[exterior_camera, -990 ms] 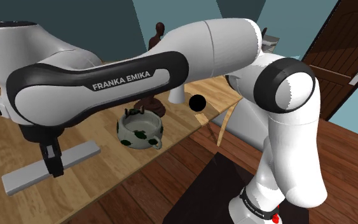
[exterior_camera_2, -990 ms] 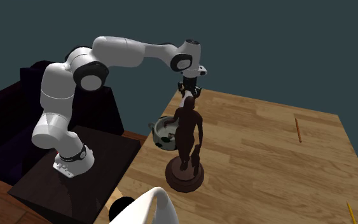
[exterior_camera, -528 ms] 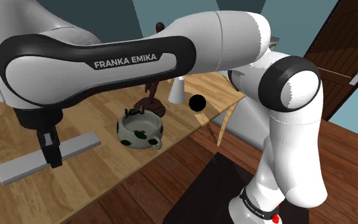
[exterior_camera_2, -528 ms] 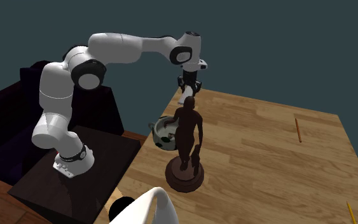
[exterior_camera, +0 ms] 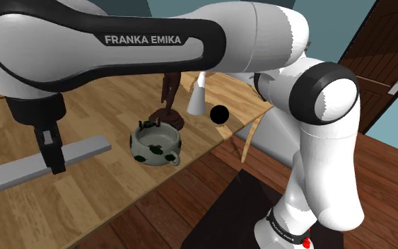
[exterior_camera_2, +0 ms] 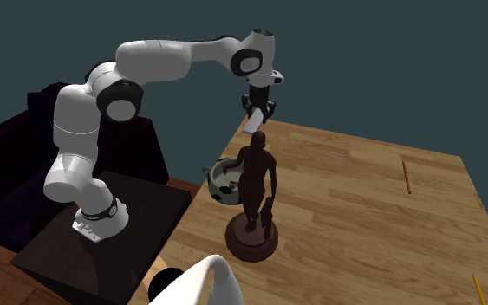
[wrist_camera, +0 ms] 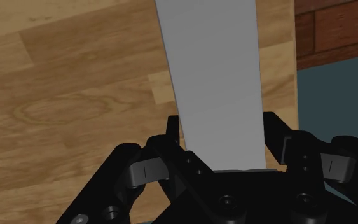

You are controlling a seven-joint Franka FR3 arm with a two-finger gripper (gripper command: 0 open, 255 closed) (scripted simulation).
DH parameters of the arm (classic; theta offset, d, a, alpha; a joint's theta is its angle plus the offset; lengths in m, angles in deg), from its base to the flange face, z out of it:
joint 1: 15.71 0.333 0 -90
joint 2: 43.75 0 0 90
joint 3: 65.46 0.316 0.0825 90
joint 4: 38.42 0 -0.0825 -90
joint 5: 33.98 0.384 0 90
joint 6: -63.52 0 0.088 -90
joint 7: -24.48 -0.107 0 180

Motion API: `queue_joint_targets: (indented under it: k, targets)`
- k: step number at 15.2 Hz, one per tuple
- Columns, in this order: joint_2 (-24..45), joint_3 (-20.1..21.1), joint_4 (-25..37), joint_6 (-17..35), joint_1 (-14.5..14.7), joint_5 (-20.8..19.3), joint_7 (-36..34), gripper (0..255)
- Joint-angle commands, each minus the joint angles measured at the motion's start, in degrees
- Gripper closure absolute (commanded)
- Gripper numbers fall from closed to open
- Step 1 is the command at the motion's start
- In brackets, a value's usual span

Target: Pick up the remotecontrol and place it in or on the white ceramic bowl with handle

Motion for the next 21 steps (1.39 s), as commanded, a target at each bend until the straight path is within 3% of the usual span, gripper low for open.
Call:
queue_joint_targets:
  k: [1,9,14,21]
  targets:
    - [0.6,0.0,2.4,-1.8,0.3,-0.1,0.0,255]
    - [2.0,0.0,10.5,-8.5,1.3,-0.5,0.1,255]
    - [-9.7,-0.5,-6.5,-2.7,-5.1,3.0,5.2,255]
    - [-21.9,-3.4,-22.3,1.3,-11.4,6.8,14.1,255]
